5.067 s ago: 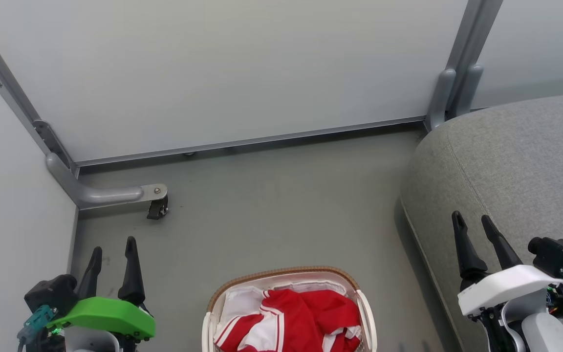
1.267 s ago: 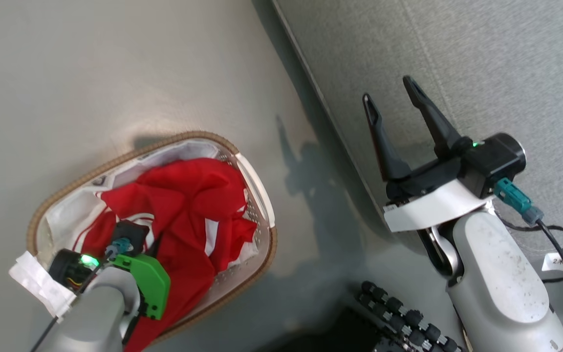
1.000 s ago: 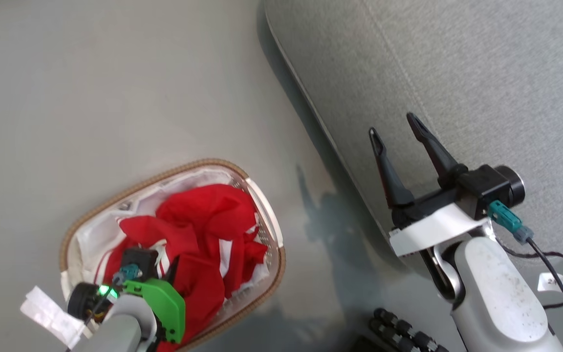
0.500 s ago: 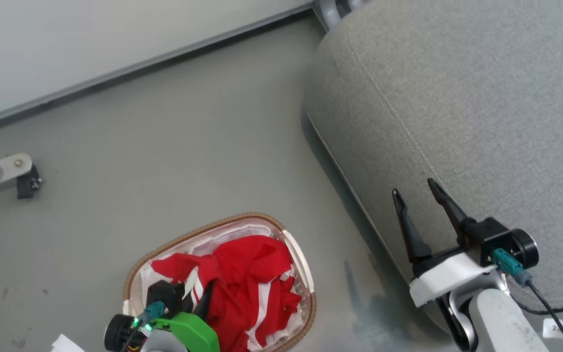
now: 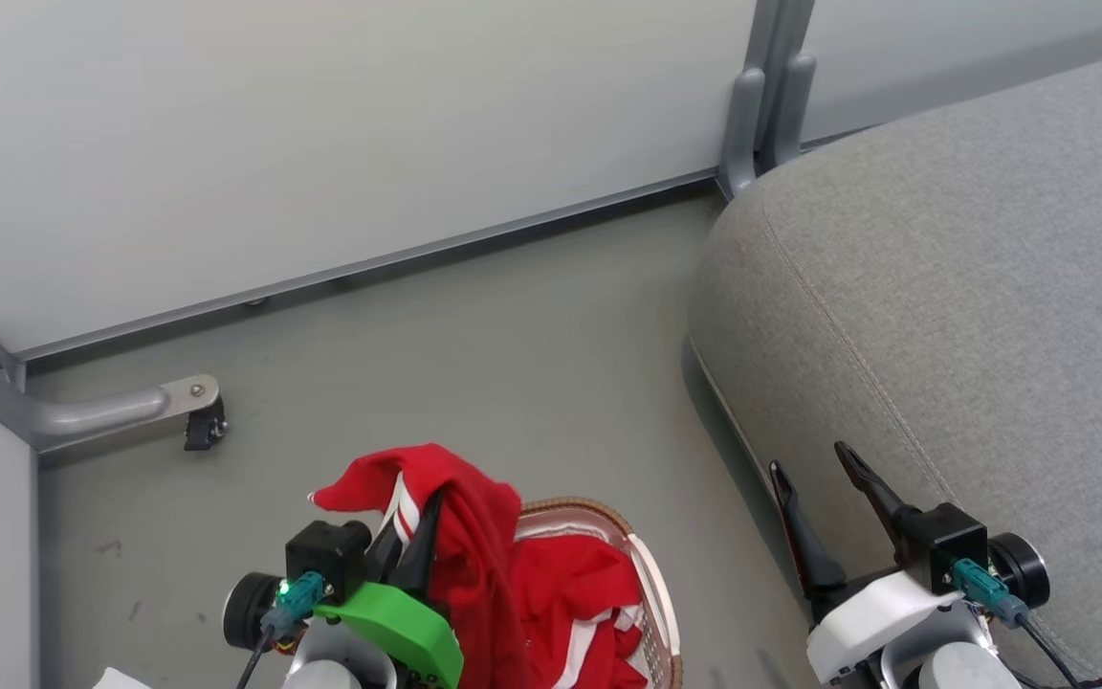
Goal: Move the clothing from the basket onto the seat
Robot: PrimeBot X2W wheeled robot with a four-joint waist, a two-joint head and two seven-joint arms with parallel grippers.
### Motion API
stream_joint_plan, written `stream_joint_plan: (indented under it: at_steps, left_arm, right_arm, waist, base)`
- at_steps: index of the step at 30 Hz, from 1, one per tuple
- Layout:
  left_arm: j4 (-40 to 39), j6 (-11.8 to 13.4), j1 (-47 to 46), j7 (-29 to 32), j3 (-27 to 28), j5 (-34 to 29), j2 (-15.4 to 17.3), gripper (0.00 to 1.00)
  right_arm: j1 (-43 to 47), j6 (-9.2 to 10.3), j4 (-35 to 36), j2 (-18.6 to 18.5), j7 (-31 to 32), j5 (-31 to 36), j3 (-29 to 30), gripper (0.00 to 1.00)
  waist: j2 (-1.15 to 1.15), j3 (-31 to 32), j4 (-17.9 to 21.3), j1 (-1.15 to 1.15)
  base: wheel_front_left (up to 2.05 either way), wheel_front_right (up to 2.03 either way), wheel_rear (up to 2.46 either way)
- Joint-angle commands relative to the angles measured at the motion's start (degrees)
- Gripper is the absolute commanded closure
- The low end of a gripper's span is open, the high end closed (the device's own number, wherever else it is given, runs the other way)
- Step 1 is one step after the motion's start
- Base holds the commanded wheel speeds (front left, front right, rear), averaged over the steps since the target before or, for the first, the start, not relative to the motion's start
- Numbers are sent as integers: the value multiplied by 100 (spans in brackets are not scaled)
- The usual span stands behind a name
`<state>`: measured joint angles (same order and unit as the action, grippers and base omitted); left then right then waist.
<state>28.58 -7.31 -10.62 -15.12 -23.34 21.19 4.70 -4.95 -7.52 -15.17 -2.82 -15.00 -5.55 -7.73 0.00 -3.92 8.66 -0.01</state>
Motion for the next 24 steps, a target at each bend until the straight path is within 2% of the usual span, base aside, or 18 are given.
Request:
stream_joint_plan:
  at_steps: [1,12,24]
  left_arm:
    - [-126,-29,-30,-4,26,-29,1,100]
    - [-1171,-27,-559,-5,-180,-20,-62,100]
    - [-1473,-27,-1134,-5,-722,80,-109,100]
  right_arm:
    - [113,6,-22,-25,-27,-39,-4,0]
    - [351,6,-216,-22,-27,-95,-407,0]
    - [-74,6,-367,-23,-27,-382,-1680,0]
  waist:
    - [0,296,-282,1]
    - [0,466,-482,1]
    - [0,491,-866,1]
  base:
    - [0,0,0]
    - [0,0,0]
    - [0,0,0]
